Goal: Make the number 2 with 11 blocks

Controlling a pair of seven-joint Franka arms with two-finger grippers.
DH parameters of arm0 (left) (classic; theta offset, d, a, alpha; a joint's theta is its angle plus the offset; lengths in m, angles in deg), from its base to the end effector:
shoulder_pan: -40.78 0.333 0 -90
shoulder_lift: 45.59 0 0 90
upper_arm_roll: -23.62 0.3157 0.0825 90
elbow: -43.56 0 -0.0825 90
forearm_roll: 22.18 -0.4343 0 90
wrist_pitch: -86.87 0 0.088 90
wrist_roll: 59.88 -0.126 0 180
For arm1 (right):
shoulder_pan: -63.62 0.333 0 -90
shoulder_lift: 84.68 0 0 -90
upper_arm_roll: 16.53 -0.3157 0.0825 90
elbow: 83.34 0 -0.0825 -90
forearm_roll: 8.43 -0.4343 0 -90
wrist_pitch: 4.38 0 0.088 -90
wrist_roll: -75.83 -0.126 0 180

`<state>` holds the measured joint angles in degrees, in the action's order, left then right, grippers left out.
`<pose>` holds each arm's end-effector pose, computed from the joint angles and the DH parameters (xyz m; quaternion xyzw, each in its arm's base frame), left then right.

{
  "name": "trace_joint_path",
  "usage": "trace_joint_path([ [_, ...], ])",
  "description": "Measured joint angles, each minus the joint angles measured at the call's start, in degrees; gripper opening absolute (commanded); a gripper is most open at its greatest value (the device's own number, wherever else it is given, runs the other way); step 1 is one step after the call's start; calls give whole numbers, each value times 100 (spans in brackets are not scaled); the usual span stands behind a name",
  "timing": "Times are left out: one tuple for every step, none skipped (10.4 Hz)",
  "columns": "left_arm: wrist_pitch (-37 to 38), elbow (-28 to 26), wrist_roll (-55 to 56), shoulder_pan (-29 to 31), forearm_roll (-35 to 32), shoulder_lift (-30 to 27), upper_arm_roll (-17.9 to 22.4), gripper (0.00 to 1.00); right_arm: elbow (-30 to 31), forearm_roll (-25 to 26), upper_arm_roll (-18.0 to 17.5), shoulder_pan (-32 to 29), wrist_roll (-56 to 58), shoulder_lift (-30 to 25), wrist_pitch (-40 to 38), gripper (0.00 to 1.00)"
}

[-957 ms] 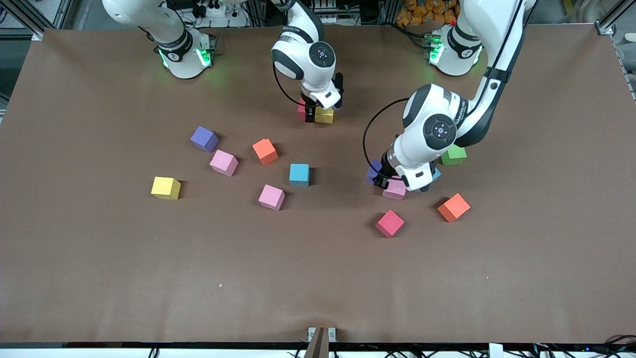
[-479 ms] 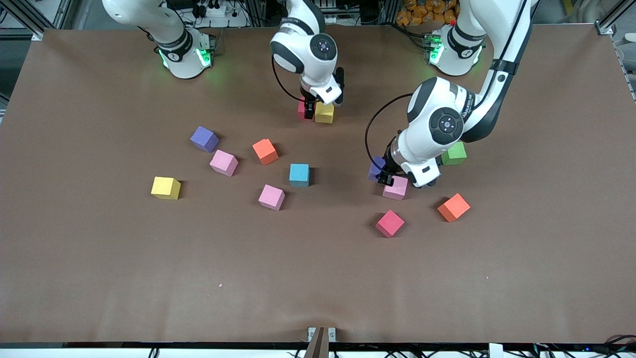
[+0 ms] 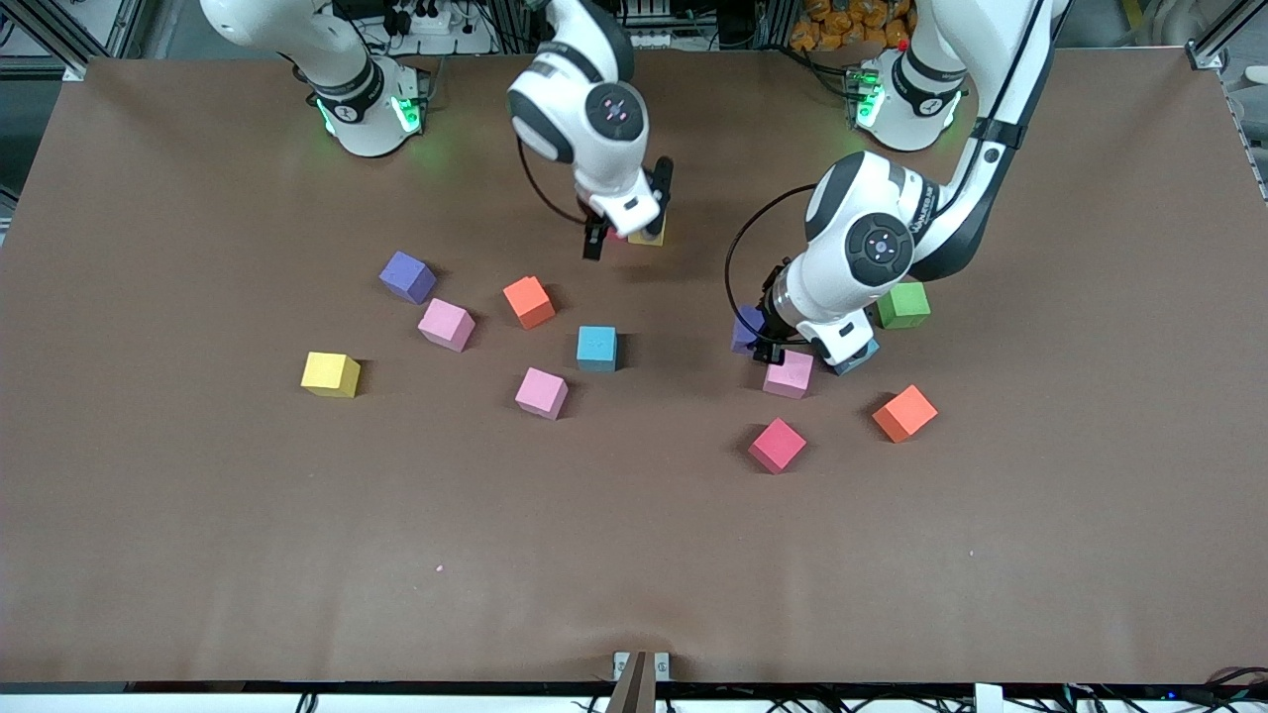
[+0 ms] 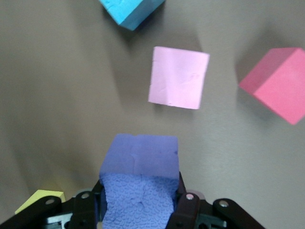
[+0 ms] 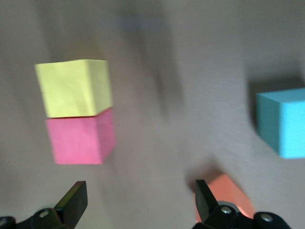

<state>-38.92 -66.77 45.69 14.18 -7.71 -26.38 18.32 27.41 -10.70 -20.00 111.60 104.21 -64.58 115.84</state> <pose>0.5457 -0.3532 0.2622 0.7448 0.6565 -0.1189 0.0112 0.3920 0.4955 0.2399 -0.7713 -0.6291 0.0958 0.0076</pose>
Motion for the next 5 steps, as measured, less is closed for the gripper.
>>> trace_joint_path([
  [-4, -28, 182, -12, 0, -1, -76, 5, -142, 2, 14, -218, 159, 83, 4, 100],
  [-25, -52, 287, -29, 0, -4, -150, 5, -307, 3, 24, -440, 299, 216, 10, 100],
  [-90, -91, 380, -34, 0, -7, -225, 5, -492, 3, 27, -646, 457, 406, 70, 100],
  [-191, -141, 484, -39, 0, -8, -292, 5, -684, 4, 29, -800, 654, 636, 217, 100],
  [-264, -190, 520, -39, 0, -11, -355, 5, -829, 4, 31, -878, 816, 852, 429, 100],
])
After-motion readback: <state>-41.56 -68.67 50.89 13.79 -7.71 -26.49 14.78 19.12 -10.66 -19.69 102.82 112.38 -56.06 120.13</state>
